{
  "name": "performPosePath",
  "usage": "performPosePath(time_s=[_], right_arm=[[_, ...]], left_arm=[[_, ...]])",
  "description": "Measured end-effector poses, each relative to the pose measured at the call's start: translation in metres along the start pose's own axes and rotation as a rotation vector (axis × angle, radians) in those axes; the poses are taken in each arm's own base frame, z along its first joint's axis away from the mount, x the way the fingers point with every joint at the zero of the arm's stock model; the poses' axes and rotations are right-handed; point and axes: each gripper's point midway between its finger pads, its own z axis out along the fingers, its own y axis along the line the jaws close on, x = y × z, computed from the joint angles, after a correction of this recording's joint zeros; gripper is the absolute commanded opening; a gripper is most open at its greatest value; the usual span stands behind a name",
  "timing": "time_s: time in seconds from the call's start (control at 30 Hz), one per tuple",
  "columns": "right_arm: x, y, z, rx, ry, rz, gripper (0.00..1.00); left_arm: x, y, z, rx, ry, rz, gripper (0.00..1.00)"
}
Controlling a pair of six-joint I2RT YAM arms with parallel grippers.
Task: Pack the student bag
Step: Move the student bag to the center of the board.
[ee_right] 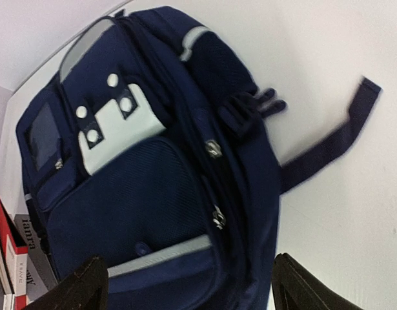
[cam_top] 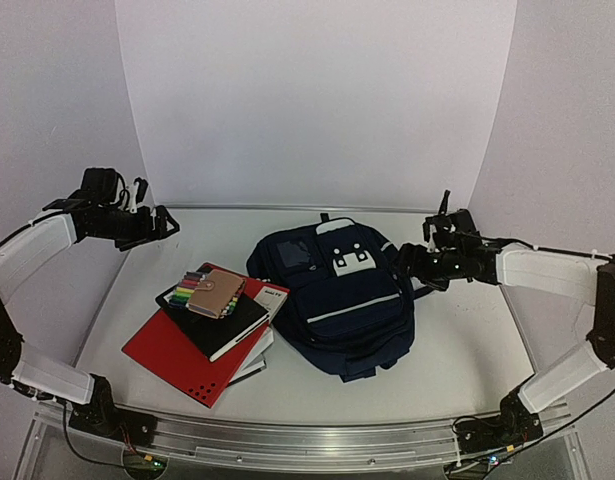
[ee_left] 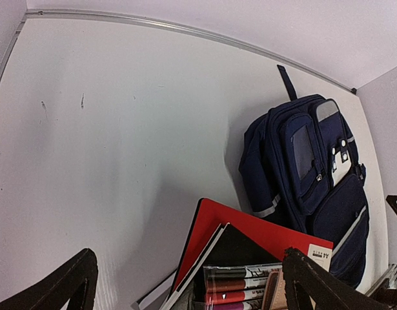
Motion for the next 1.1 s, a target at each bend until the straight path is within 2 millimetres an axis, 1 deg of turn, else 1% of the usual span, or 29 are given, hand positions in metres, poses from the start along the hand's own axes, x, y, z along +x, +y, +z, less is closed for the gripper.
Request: performPosePath(time_s=[0.03, 0.1, 0.17, 0.23, 0.3, 0.4, 0.47, 0.6, 0.77, 0.87, 0.97, 1.07, 1.1], right_arm=[[-0.004, 0.006, 0.005, -0.017, 0.010, -0.026, 0.86], [-0.008, 0.013, 0.019, -0.040, 0.040, -0.071, 0.81], [-0.005, 0.013, 0.033, -0.053, 0.081, -0.098, 0.75], [0.001, 0.004, 0.048, -0.055, 0.129, -0.108, 0.70], [0.009, -0.008, 0.061, -0.048, 0.174, -0.102, 0.64], [0.018, -0.021, 0.074, -0.046, 0.224, -0.096, 0.57], [0.019, -0.023, 0.078, -0.052, 0.238, -0.106, 0.55], [0.007, -0.016, 0.083, -0.066, 0.219, -0.134, 0.49], [-0.023, -0.012, 0.093, -0.031, 0.144, -0.163, 0.40], [-0.037, -0.014, 0.102, 0.001, 0.109, -0.171, 0.36], [-0.040, -0.019, 0.112, 0.029, 0.103, -0.175, 0.36], [-0.036, -0.025, 0.121, 0.050, 0.116, -0.178, 0.36], [-0.034, -0.027, 0.123, 0.054, 0.121, -0.181, 0.34]], left_arm=[[0.000, 0.000, 0.000, 0.001, 0.000, 0.002, 1.00], [0.001, -0.002, 0.000, 0.004, 0.002, 0.006, 1.00], [0.002, -0.004, 0.001, 0.009, 0.005, 0.015, 1.00], [0.004, -0.008, 0.002, 0.017, 0.011, 0.029, 1.00], [0.006, -0.011, 0.003, 0.026, 0.017, 0.043, 1.00], [0.007, -0.015, 0.003, 0.035, 0.018, 0.055, 1.00], [0.007, -0.015, 0.002, 0.035, 0.017, 0.058, 1.00], [0.007, -0.015, 0.002, 0.036, 0.017, 0.063, 1.00], [0.007, -0.015, 0.002, 0.036, 0.017, 0.071, 1.00], [0.007, -0.015, 0.002, 0.035, 0.017, 0.076, 1.00], [0.007, -0.016, 0.002, 0.036, 0.017, 0.078, 1.00], [0.008, -0.017, 0.003, 0.038, 0.019, 0.081, 1.00], [0.008, -0.018, 0.003, 0.040, 0.020, 0.083, 1.00]])
